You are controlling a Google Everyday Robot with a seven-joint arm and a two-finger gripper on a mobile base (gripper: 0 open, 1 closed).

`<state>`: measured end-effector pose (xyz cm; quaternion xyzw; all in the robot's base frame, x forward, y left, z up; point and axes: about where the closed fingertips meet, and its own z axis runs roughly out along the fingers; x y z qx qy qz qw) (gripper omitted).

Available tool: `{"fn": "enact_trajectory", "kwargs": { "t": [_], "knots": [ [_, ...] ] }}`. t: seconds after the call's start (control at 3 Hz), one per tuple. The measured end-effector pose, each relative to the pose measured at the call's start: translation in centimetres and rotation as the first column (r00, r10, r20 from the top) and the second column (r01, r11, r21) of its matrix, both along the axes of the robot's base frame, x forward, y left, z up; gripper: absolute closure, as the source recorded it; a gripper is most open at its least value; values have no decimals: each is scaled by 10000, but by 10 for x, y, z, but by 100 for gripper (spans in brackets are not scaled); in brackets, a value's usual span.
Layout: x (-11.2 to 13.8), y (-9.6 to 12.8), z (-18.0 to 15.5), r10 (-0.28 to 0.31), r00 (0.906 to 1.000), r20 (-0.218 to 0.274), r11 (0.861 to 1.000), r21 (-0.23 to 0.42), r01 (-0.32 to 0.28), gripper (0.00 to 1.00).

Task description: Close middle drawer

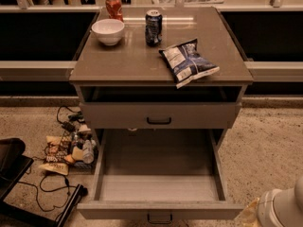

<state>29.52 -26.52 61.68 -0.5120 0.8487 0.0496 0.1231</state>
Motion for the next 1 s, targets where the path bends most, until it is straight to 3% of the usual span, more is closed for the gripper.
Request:
{"fn": "enact_trajectory", "kwargs": {
  "t": [0.33, 0.67, 1.0],
  "knots": [
    [-20, 17, -55, 174, 9980, -605, 9976, 684, -133, 100],
    [-43, 47, -134, 633, 9921, -1081, 9798, 1957, -412, 100],
    [-52, 67, -174, 1102, 9895, -937, 9581, 2747, -807, 100]
  ]
}}
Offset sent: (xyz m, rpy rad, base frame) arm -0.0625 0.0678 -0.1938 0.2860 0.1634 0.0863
